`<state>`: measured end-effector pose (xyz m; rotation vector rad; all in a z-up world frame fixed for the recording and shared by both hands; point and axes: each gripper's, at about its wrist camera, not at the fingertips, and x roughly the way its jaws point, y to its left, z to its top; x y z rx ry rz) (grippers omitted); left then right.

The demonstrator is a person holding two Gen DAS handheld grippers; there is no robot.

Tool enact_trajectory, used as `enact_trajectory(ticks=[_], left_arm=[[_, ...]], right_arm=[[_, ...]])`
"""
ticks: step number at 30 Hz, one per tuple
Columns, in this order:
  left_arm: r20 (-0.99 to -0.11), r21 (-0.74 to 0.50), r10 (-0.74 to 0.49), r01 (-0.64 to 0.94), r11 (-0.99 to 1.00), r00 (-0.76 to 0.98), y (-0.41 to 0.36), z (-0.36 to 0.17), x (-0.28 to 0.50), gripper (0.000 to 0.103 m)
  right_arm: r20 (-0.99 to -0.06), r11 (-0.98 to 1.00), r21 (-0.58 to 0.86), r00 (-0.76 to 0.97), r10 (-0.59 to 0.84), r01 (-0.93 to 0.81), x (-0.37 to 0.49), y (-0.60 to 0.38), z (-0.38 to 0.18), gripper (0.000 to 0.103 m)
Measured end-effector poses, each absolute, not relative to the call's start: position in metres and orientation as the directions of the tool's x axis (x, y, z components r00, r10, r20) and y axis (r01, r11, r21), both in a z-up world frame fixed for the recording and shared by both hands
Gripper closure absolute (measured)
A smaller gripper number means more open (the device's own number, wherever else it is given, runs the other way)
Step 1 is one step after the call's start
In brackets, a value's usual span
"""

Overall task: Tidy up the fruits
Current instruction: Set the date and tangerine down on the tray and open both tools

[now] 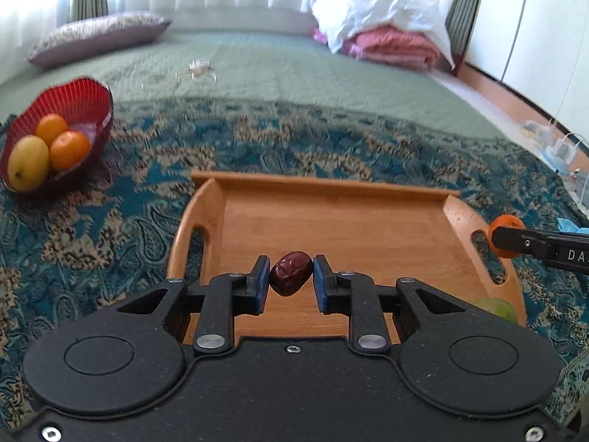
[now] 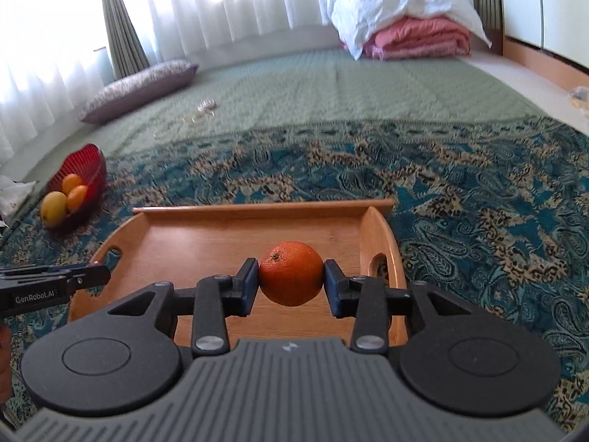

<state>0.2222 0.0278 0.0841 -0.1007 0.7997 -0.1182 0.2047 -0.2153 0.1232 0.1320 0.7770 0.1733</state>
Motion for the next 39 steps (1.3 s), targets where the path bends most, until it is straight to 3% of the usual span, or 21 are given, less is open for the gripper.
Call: enact_trajectory(ticks=[12, 39], left_arm=[[-0.777, -0.095, -0.1, 0.041, 0.995, 0.622, 0.029, 0.052, 0.25, 0.079], [-0.78, -0.064, -0.098, 0.077, 0.995, 0.618, 0.017, 0.035, 0.252, 0.079]], right_arm=[[-0.779, 0.981, 0.166, 0.598, 0.19, -0.095, 0.227, -0.204, 0.077, 0.06], [-0.784, 0.985, 0.146, 0.596, 0.171, -0.09, 0.227, -0.201, 0.067, 0.056]])
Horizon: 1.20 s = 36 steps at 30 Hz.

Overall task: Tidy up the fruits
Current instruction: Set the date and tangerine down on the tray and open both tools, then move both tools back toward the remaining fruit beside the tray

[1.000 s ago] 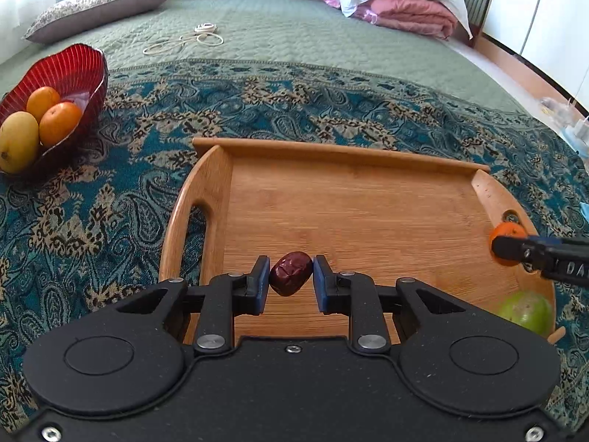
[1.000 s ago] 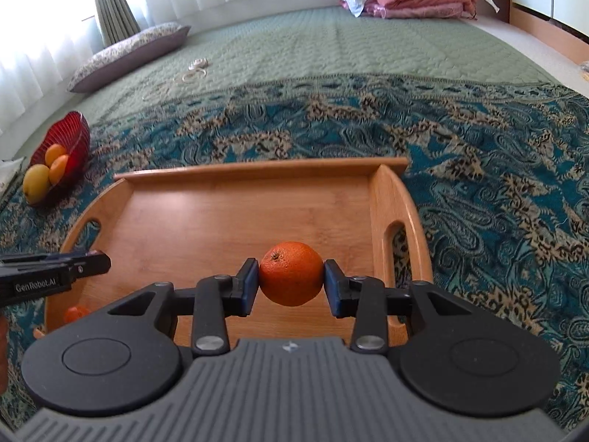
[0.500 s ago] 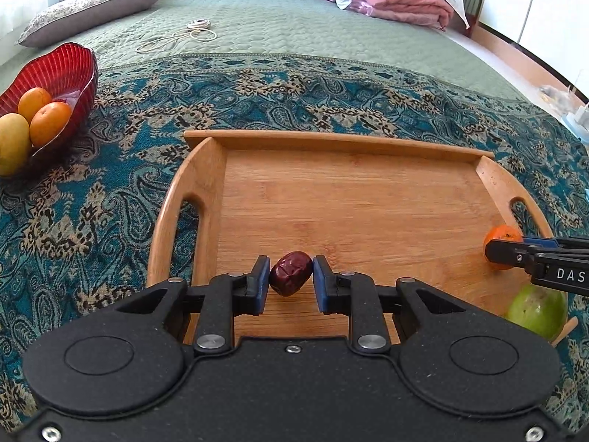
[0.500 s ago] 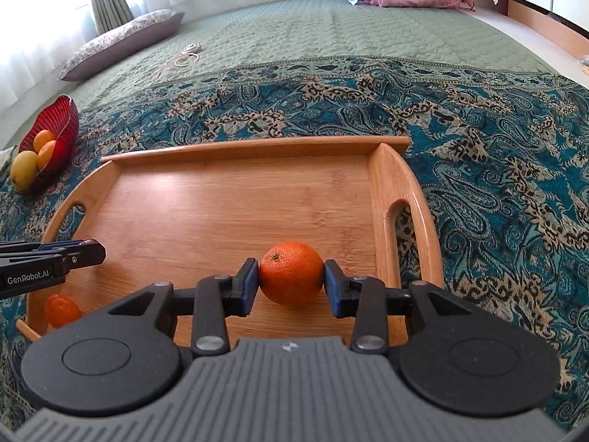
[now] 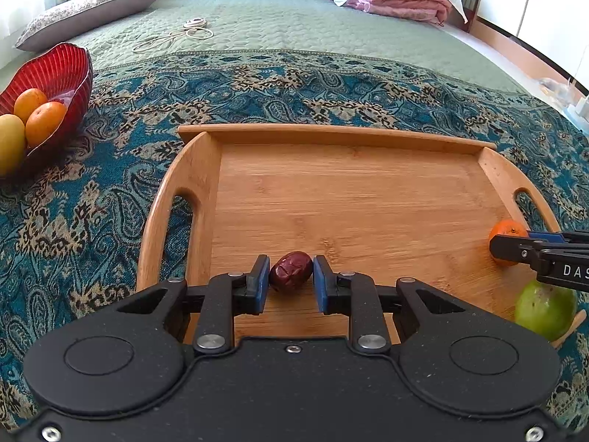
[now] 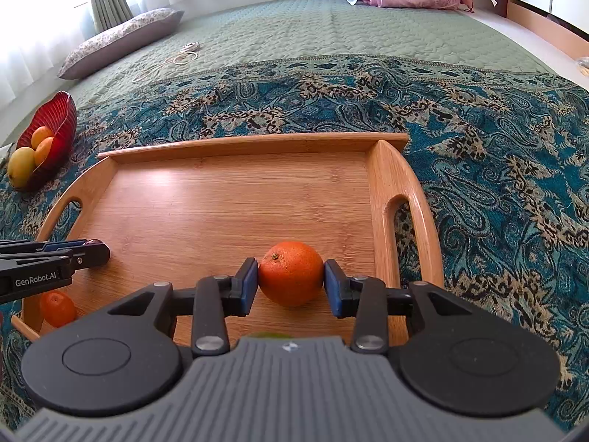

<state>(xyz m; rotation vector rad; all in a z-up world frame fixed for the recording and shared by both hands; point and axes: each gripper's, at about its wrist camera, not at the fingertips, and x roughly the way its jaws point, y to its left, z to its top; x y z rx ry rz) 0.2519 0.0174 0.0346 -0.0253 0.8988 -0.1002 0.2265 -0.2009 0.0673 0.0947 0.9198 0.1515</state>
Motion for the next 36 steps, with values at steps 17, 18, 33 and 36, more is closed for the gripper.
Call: enact_trajectory(ticks=[17, 18, 33, 36], left_arm=[[-0.64, -0.003, -0.101, 0.129, 0.992, 0.762, 0.022, 0.065, 0.18, 0.017], [-0.628, 0.001, -0.102, 0.132, 0.991, 0.771, 0.023, 0.066, 0.172, 0.015], [-0.538, -0.039, -0.133, 0.133, 0.99, 0.833, 0.046, 0.043, 0.079, 0.0], [-0.534, -0.039, -0.129, 0.128, 0.991, 0.836, 0.048, 0.036, 0.07, 0.0]], right_arm=[[-0.602, 0.969, 0.108, 0.761, 0.242, -0.223, 0.148, -0.193, 0.091, 0.012], [-0.591, 0.967, 0.096, 0.768, 0.247, -0.237, 0.139, -0.191, 0.091, 0.011], [-0.464, 0.925, -0.094, 0.839, 0.285, -0.367, 0.043, -0.165, 0.076, 0.0], [-0.443, 0.922, -0.125, 0.852, 0.278, -0.366, 0.029, -0.158, 0.067, 0.0]])
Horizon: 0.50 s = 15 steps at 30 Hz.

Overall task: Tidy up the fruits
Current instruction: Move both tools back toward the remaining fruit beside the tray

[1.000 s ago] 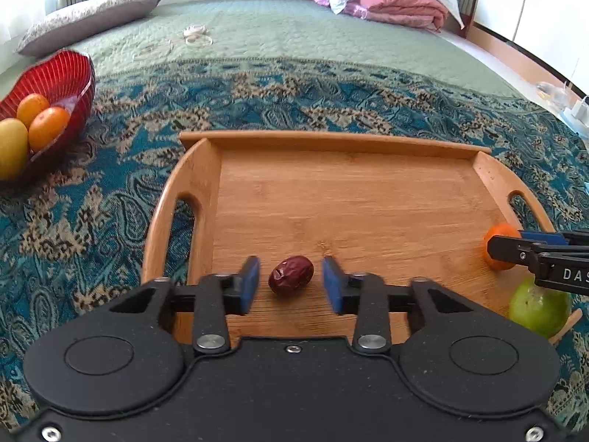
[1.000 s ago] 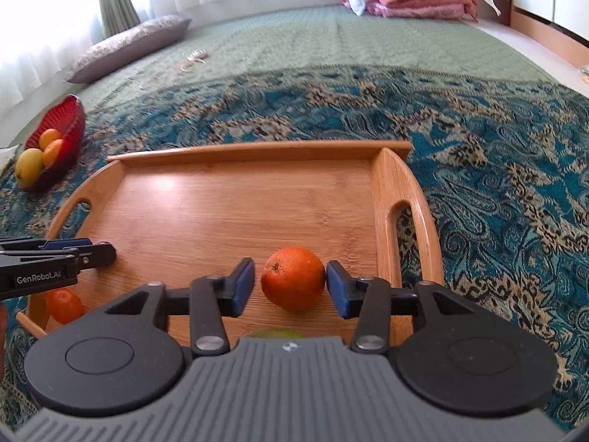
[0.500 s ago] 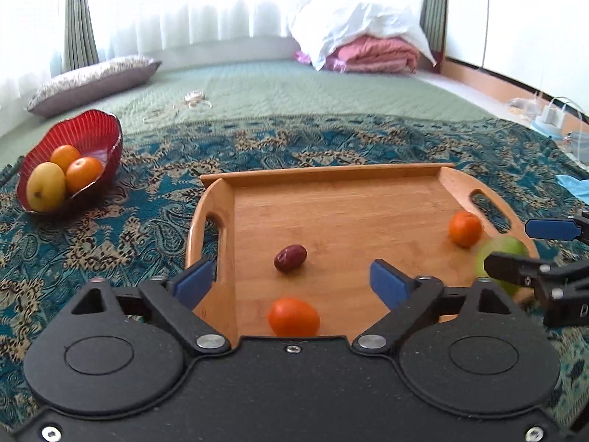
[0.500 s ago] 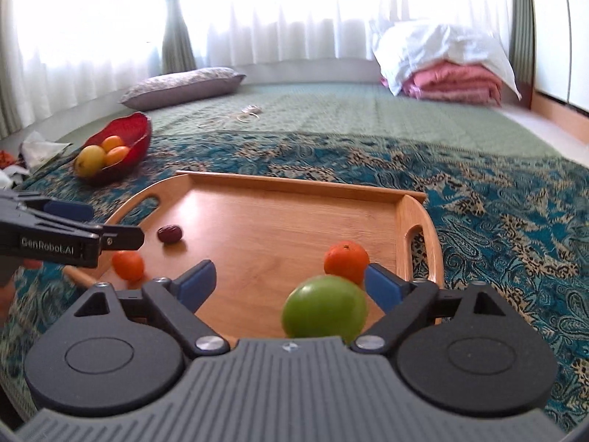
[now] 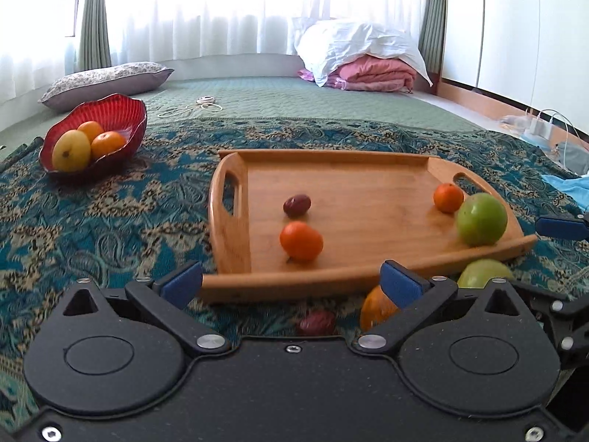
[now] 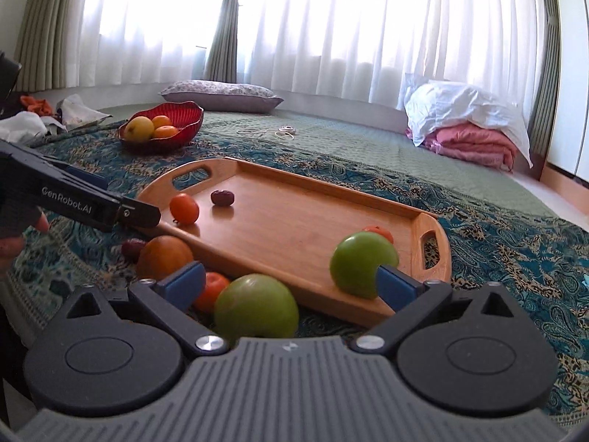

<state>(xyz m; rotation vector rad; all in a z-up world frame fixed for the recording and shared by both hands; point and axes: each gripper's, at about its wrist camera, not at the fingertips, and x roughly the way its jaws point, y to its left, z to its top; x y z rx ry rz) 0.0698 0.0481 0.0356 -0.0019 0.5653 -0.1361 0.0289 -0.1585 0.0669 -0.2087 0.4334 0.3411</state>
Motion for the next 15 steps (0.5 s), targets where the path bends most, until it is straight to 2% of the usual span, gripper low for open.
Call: enact_trajectory(ticks=[8, 15], left_arm=[[-0.515, -0.031, -0.1, 0.098, 0.995, 0.852, 0.046, 0.018, 0.059, 0.0], [-0.492, -0.05, -0.078, 0.061, 0.997, 0.867, 0.051, 0.013, 0.051, 0.0]], right_arm=[[-0.387, 0.92, -0.241, 0.9, 0.201, -0.309, 0.008, -0.131, 0.035, 0.0], [-0.377, 0.939, -0.192, 0.905, 0.198, -0.285, 0.005, -0.126, 0.026, 0.0]])
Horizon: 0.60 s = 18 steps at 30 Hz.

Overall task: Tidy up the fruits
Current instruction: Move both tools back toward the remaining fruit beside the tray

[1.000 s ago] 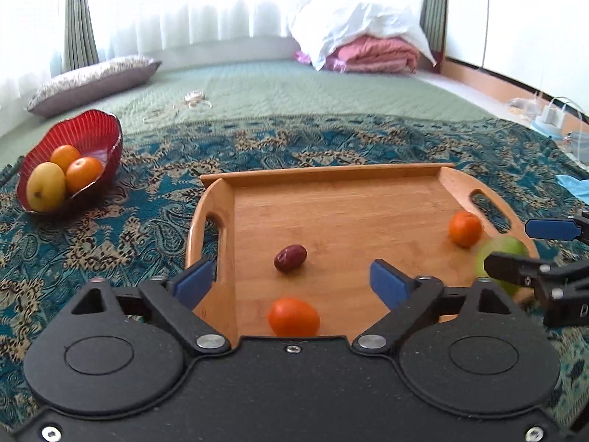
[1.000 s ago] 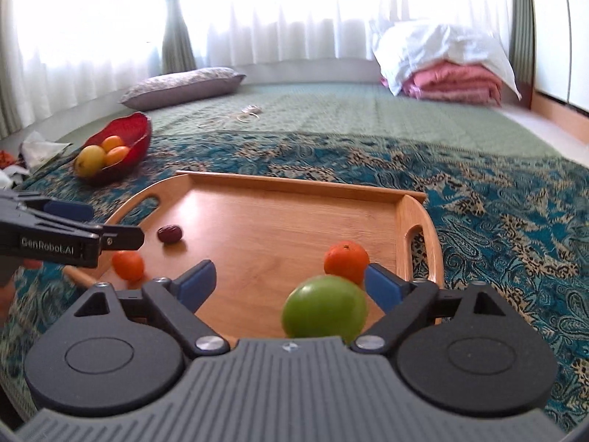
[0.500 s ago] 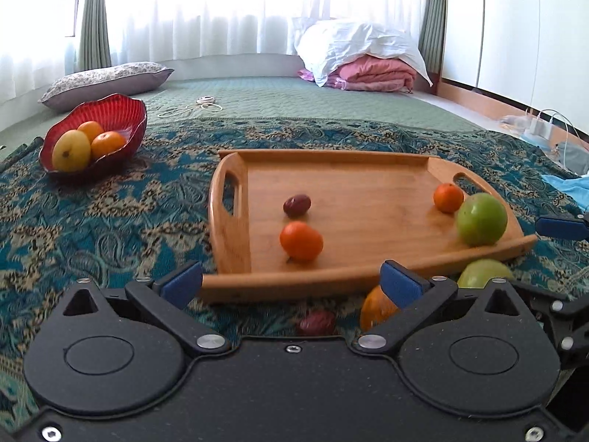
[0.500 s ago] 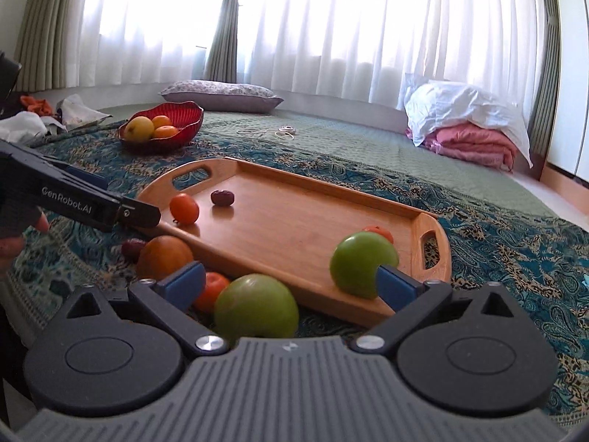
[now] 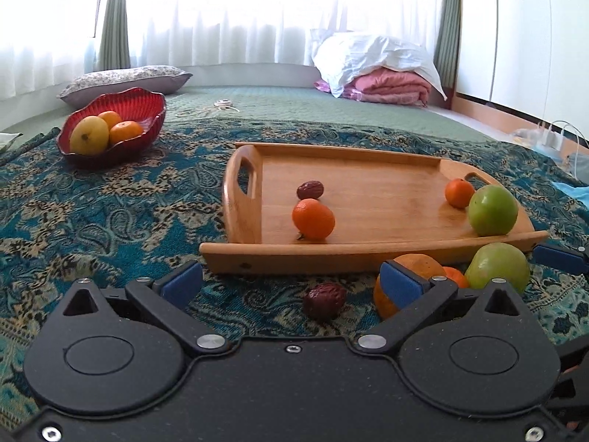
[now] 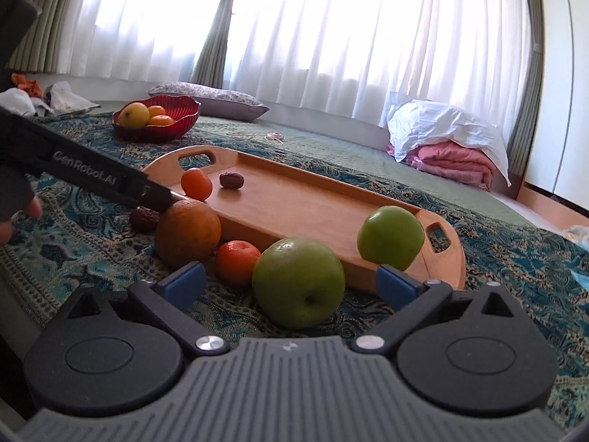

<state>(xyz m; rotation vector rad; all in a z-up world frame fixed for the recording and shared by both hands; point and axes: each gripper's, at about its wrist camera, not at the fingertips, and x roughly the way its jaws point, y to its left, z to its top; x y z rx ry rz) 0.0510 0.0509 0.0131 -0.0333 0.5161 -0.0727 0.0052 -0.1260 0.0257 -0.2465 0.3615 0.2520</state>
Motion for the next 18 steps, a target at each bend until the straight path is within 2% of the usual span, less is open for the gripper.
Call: enact_trajectory(ticks=[5, 8, 10, 12, 18], left_arm=[[-0.483, -0.056, -0.058, 0.036, 0.998, 0.873, 0.052, 0.011, 0.04, 0.012], [-0.487, -0.048, -0.067, 0.05, 0.998, 0.871, 0.048, 0.009, 0.038, 0.024], [-0.502, -0.047, -0.075, 0.059, 0.997, 0.862, 0.045, 0.005, 0.039, 0.038], [-0.521, -0.057, -0.086, 0.066, 0.996, 0.849, 0.043, 0.002, 0.042, 0.046], [-0.529, -0.055, -0.075, 0.054, 0.997, 0.845, 0.034, -0.006, 0.049, 0.049]], right_arm=[[-0.4, 0.962, -0.101, 0.896, 0.193, -0.252, 0.014, -0.134, 0.025, 0.0], [-0.423, 0.968, -0.062, 0.885, 0.193, -0.241, 0.019, -0.138, 0.023, 0.002], [-0.433, 0.971, -0.059, 0.883, 0.184, -0.232, 0.021, -0.138, 0.021, 0.005], [-0.438, 0.972, -0.052, 0.881, 0.182, -0.227, 0.021, -0.138, 0.02, 0.007], [-0.449, 0.972, -0.038, 0.873, 0.191, -0.232, 0.024, -0.139, 0.016, 0.013]])
